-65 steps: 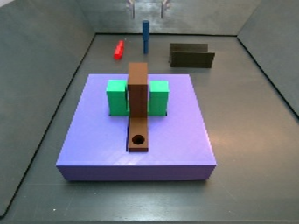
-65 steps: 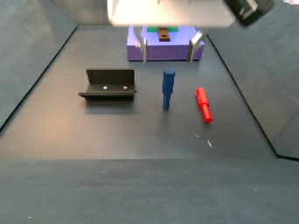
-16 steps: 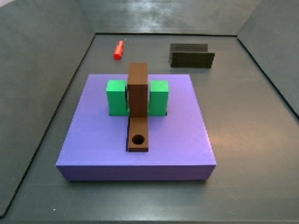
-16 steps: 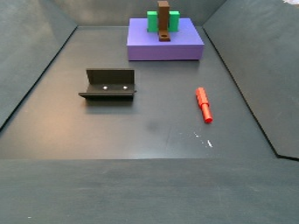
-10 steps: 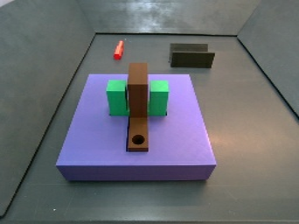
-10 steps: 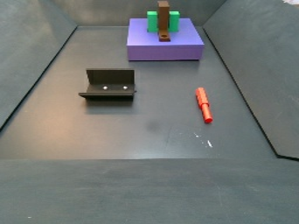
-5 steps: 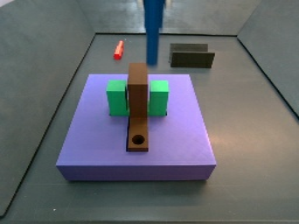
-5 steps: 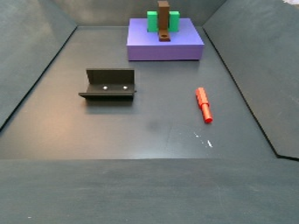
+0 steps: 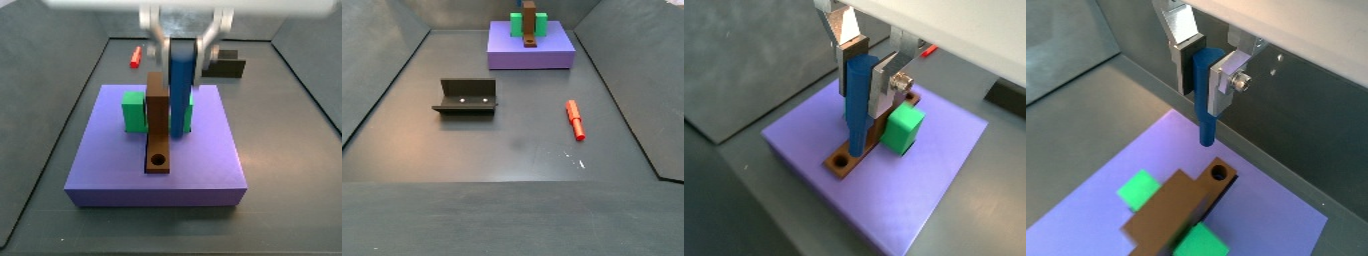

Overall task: Pick up the blue object. Move up. Move to above the board. Insert the blue object.
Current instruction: Insert the blue object.

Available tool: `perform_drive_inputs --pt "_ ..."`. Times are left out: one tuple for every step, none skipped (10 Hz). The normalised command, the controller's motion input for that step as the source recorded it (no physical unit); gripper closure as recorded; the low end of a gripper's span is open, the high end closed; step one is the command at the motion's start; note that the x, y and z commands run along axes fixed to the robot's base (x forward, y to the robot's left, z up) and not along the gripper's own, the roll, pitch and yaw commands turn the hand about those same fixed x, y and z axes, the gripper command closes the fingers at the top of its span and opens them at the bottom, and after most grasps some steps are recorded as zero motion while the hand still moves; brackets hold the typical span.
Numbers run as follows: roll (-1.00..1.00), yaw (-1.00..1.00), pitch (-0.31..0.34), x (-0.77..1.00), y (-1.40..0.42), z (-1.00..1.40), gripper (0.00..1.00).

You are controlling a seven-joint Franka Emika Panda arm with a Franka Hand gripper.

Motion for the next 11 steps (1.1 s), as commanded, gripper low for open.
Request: perform_drive_inputs --pt "0.09 0.0 0.0 -0.09 -0.12 -0.37 1.0" --pt "0.17 0.0 0.0 -0.03 0.0 -0.27 1.0" --pt "0.17 0.01 0.0 -0.11 0.05 -0.24 1.0" --pt "0.14 0.0 0.0 -0.13 0.03 -0.21 1.0" --pt "0.1 0.0 0.0 -0.18 0.0 -0.17 1.0" --pt "0.05 0.0 -0.01 -0.17 0.0 -0.19 1.0" --pt "0.0 0.01 -0.027 -0.1 -0.07 -0.23 1.0" --pt "0.05 0.11 0.0 0.0 0.0 -0.27 1.0" --pt "0.07 0.15 0.0 0.0 -0.1 -0.29 1.0" --pt "0.06 0.12 0.0 0.05 -0.12 -0.29 1.0" --pt "0.07 0.11 0.0 0.02 -0.09 -0.27 1.0"
